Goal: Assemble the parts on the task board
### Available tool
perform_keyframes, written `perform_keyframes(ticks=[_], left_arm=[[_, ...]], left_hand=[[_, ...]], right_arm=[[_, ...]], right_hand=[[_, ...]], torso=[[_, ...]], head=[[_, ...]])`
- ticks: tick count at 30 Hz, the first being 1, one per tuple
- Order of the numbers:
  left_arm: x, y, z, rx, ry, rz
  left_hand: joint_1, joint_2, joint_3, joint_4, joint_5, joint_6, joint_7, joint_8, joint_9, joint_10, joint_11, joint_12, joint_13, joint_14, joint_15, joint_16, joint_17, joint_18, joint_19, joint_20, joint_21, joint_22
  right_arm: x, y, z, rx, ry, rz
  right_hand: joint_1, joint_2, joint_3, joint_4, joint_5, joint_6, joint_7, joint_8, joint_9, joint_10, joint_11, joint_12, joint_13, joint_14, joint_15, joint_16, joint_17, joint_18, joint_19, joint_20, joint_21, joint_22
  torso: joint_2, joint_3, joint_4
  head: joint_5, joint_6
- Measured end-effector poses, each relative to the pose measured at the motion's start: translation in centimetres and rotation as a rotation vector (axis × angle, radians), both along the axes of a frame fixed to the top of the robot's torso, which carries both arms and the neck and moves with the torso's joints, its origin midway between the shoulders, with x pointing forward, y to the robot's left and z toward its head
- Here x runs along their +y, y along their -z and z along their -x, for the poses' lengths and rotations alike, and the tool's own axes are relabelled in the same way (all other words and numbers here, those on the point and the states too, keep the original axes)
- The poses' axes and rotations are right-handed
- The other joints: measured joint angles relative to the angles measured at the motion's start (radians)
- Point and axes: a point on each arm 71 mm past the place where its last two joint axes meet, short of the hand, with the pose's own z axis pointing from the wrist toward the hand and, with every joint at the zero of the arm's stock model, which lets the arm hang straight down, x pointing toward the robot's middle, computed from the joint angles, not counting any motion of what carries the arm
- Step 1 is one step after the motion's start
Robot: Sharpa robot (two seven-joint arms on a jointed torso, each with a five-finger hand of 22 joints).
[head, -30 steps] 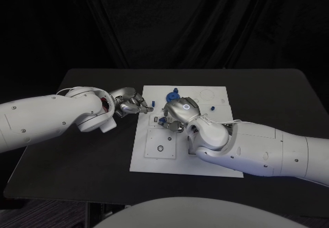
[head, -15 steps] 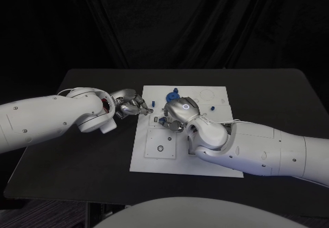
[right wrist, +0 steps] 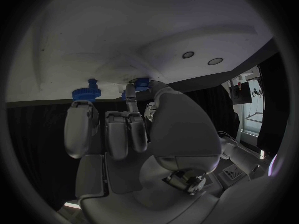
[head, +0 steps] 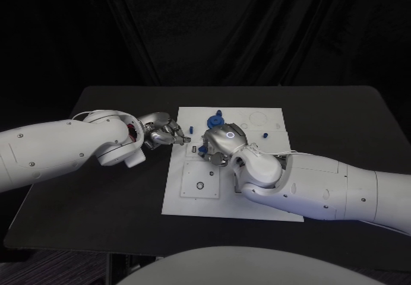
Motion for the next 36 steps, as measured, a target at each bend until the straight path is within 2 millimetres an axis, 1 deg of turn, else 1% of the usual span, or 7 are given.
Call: perform_keyframes(ticks=[10,15,19,20,22,23,36], left_arm=[[-0.1,0.2,0.0,0.009,0.005,-0.002],[-0.1,0.3,0.1,0.013,0.011,-0.002],[0.0,0.4,0.2,0.016,0.018,0.005],[0.0,0.4,0.2,0.019,0.022,0.011],[-0.1,0.4,0.3,0.023,0.027,0.023],[-0.1,0.4,0.3,0.026,0.030,0.030],[-0.9,0.6,0.8,0.059,0.076,0.124]], left_hand=[[0.004,0.004,-0.001,0.001,0.005,-0.008,0.001,0.000,-0.008,0.000,0.000,0.000,0.000,0.000,0.000,0.000,0.000,0.000,0.000,0.000,-0.008,0.000],[0.004,0.004,-0.023,0.002,-0.007,-0.056,0.027,-0.060,-0.085,0.000,0.009,0.000,0.000,0.001,0.009,0.000,0.000,0.009,0.001,0.001,-0.023,0.000],[-0.015,0.017,-0.058,0.003,-0.047,-0.079,0.051,-0.137,-0.192,0.001,0.034,0.000,0.000,0.001,0.029,0.000,0.000,0.009,-0.004,0.022,-0.048,0.000],[-0.019,0.017,-0.071,0.004,-0.058,-0.086,0.058,-0.162,-0.228,0.001,0.042,0.000,0.000,0.001,0.038,0.000,0.000,0.024,-0.011,0.029,-0.058,0.000],[-0.019,0.018,-0.092,0.004,-0.069,-0.080,0.066,-0.192,-0.286,0.001,0.045,0.000,0.000,0.002,0.042,0.000,0.000,0.024,-0.018,0.036,-0.072,0.000],[-0.019,0.018,-0.096,0.005,-0.069,-0.079,0.068,-0.198,-0.299,0.001,0.045,0.000,0.000,0.002,0.042,0.000,0.000,0.024,-0.018,0.036,-0.076,0.000],[-0.048,0.047,-0.160,0.008,-0.081,-0.041,0.070,-0.207,-0.386,0.001,0.051,0.000,0.000,0.002,0.049,0.000,0.000,0.024,-0.030,0.049,-0.114,0.000]], right_arm=[[0.0,0.0,-0.1,0.015,-0.012,-0.036],[-0.5,-0.2,0.0,0.009,-0.026,-0.073],[-0.8,-0.5,0.3,-0.006,-0.050,-0.120],[-0.9,-0.6,0.5,-0.012,-0.059,-0.137],[-1.0,-0.8,0.6,-0.022,-0.070,-0.158],[-1.0,-0.9,0.7,-0.027,-0.076,-0.169],[-0.9,-1.8,1.5,-0.068,-0.138,-0.257]], right_hand=[[0.080,-0.010,0.063,-0.063,0.176,0.002,-0.002,-0.007,0.021,0.000,0.000,0.000,0.000,-0.004,-0.004,0.000,0.000,0.000,-0.001,-0.001,-0.006,0.000],[0.093,-0.012,0.119,-0.083,0.125,0.007,0.003,0.000,0.021,-0.004,-0.004,0.000,0.000,-0.004,-0.004,0.000,0.000,0.000,-0.004,-0.004,-0.005,0.000],[0.097,-0.016,0.136,-0.081,0.107,0.007,0.003,0.000,0.021,-0.004,-0.004,0.000,0.000,-0.004,-0.004,0.000,0.000,0.000,-0.004,-0.004,0.018,0.000],[0.100,-0.019,0.138,-0.079,0.101,0.007,0.004,0.000,0.021,-0.001,-0.006,0.000,0.000,-0.004,-0.004,0.000,0.000,0.000,-0.004,-0.004,0.023,0.000],[0.100,-0.019,0.139,-0.078,0.098,0.007,0.004,0.000,0.021,0.000,-0.007,0.000,0.000,-0.004,-0.004,0.000,0.000,-0.002,-0.004,-0.004,0.023,0.000],[0.100,-0.019,0.140,-0.079,0.098,0.007,0.004,0.001,0.021,0.000,-0.007,0.000,0.000,-0.004,-0.004,0.000,0.000,-0.016,-0.004,-0.004,0.028,0.000],[0.081,-0.020,0.150,-0.075,0.074,0.007,0.003,0.001,0.021,0.000,-0.007,0.000,0.000,-0.001,-0.008,0.000,0.000,-0.016,0.000,-0.007,0.032,0.000]], torso=[[0.000,-0.0002,0.0001],[-0.001,-0.0003,-0.0012],[-0.001,-0.0002,-0.0012],[-0.001,-0.0002,-0.0012],[-0.001,-0.0001,-0.0012],[-0.001,0.0001,-0.0012],[-0.001,0.0014,-0.0025]], head=[[0.003,0.000],[0.006,0.000],[0.007,0.000],[0.008,0.000],[0.008,0.000],[0.009,0.000],[0.012,0.000]])
